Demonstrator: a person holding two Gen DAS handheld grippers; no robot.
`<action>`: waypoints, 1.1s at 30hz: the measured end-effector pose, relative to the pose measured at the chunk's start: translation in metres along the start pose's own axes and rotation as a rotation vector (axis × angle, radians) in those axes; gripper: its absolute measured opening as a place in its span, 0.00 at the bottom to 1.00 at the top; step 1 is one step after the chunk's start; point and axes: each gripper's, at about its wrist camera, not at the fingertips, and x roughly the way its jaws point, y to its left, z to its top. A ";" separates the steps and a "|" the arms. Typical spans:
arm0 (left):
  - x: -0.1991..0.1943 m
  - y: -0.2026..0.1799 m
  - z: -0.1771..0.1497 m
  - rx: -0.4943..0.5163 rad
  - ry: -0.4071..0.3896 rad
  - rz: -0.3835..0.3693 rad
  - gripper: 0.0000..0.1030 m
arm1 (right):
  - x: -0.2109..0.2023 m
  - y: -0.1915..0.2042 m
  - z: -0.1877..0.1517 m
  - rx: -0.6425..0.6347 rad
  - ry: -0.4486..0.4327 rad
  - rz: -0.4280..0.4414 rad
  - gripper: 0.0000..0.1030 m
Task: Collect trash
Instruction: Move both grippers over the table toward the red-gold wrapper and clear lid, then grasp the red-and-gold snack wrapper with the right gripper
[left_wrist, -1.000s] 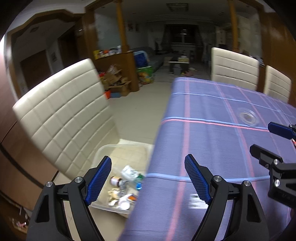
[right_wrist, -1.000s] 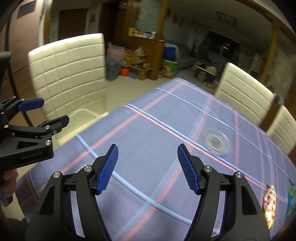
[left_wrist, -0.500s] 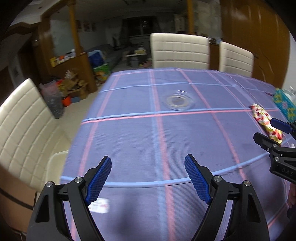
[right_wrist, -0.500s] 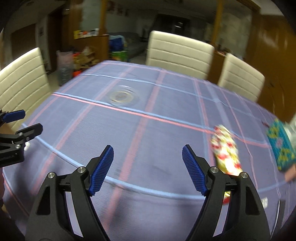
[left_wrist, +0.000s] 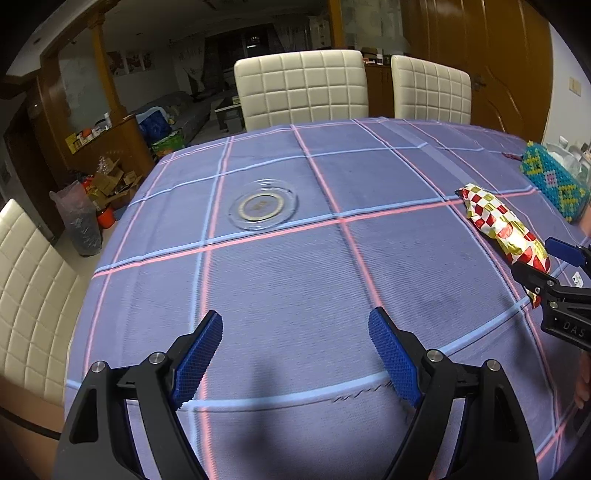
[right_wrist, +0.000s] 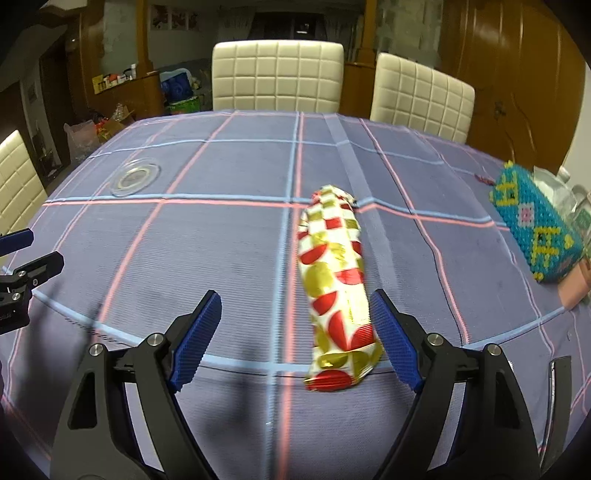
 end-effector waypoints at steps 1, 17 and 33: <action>0.003 -0.003 0.002 0.003 0.005 0.001 0.77 | 0.002 -0.004 -0.001 0.004 0.005 0.004 0.79; 0.053 0.014 0.032 -0.029 0.061 0.050 0.77 | 0.051 0.020 0.043 -0.053 0.007 0.110 0.21; 0.138 0.044 0.086 -0.067 0.107 -0.008 0.82 | 0.102 0.075 0.110 -0.133 0.008 0.173 0.21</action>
